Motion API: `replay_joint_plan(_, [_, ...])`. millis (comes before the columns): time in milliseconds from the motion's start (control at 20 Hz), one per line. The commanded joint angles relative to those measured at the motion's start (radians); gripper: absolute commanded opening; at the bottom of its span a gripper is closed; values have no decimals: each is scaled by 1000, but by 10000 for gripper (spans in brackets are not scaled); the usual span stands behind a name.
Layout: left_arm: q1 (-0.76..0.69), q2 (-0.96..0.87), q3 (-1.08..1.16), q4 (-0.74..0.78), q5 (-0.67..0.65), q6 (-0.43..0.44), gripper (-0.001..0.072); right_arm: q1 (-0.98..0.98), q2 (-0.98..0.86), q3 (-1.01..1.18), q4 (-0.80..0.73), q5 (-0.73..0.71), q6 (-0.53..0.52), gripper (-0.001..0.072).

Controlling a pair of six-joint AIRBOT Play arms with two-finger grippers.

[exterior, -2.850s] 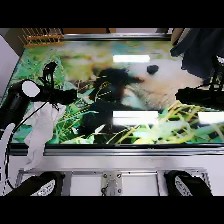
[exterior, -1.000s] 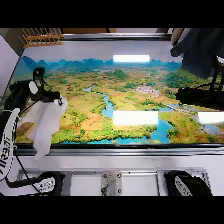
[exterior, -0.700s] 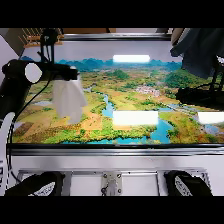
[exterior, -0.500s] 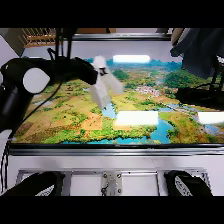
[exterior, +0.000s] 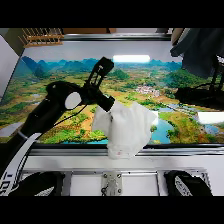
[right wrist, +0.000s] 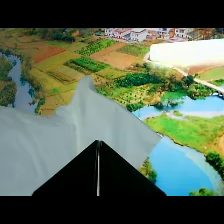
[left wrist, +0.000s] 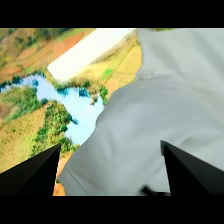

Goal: Fold the clothes and pants, and hang the long-sleeved shirts on hangers.

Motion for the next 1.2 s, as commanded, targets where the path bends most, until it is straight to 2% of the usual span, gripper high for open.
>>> replay_joint_plan(0, [66, -81, -20, -6, -50, -94, 720, 1, -1, 1, 0, 1, 0, 12])
replay_joint_plan(250, [301, -54, -87, -16, -114, -93, 720, 1, -1, 0, 1, 2, 0, 12])
replay_joint_plan(350, [399, -66, -184, -113, -106, -85, 720, 1, -1, 0, 1, 1, 0, 12])
replay_joint_plan(500, [502, -140, -297, -318, -91, -7, 720, 1, -6, 0, 2, 2, 1, 12])
replay_joint_plan(600, [524, -206, -325, -428, -89, 53, 714, 1, -13, 0, 4, 2, 1, 12])
replay_joint_plan(650, [523, -237, -321, -455, -87, 61, 611, 1, -18, 0, 8, 4, 1, 12])
replay_joint_plan(900, [450, -350, -206, -467, -92, 72, 595, 0, -50, -4, 0, 79, 8, 12])
replay_joint_plan(950, [439, -359, -182, -451, -93, 71, 332, -3, -52, -14, -20, 90, 8, 11])
replay_joint_plan(1000, [435, -362, -161, -423, -95, 71, -2, -17, -55, -34, -46, 101, 18, 11])
replay_joint_plan(1150, [454, -362, -96, -360, -127, 58, 8, -117, -68, -180, -76, 117, 47, 20])
